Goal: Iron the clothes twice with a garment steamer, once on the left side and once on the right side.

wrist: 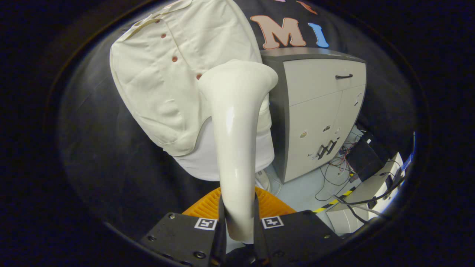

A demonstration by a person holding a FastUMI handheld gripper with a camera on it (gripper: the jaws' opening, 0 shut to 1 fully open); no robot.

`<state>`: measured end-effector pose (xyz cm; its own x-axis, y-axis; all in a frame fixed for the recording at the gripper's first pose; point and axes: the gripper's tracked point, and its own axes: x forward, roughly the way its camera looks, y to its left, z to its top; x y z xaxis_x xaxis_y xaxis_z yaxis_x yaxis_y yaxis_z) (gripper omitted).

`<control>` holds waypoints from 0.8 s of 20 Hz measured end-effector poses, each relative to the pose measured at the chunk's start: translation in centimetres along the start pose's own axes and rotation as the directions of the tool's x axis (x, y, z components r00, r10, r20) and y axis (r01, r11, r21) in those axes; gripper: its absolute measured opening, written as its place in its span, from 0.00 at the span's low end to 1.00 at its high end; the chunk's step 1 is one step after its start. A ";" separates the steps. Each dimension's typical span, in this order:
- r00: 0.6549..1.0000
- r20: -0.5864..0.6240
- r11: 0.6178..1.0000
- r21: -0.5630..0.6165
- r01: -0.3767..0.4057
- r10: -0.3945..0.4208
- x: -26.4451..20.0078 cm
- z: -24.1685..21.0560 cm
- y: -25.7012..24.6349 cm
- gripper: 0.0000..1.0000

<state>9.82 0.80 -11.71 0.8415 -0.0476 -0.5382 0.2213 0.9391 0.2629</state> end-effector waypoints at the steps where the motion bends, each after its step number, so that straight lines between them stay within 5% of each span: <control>1: 1.000 0.023 1.000 -0.024 -0.018 0.018 -1.1 0.6 0.3 0.30; 6: 0.977 0.198 0.991 -0.124 -0.057 0.081 -6.5 6.3 1.3 0.29; 12: 0.889 0.384 0.962 -0.208 -0.178 0.248 -14.8 12.5 1.0 0.29; 16: 0.858 0.453 0.954 -0.273 -0.125 0.241 -17.9 14.0 -2.4 0.29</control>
<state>1.19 -5.40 8.51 0.9989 0.0316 -0.0352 -0.0280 0.9946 0.0997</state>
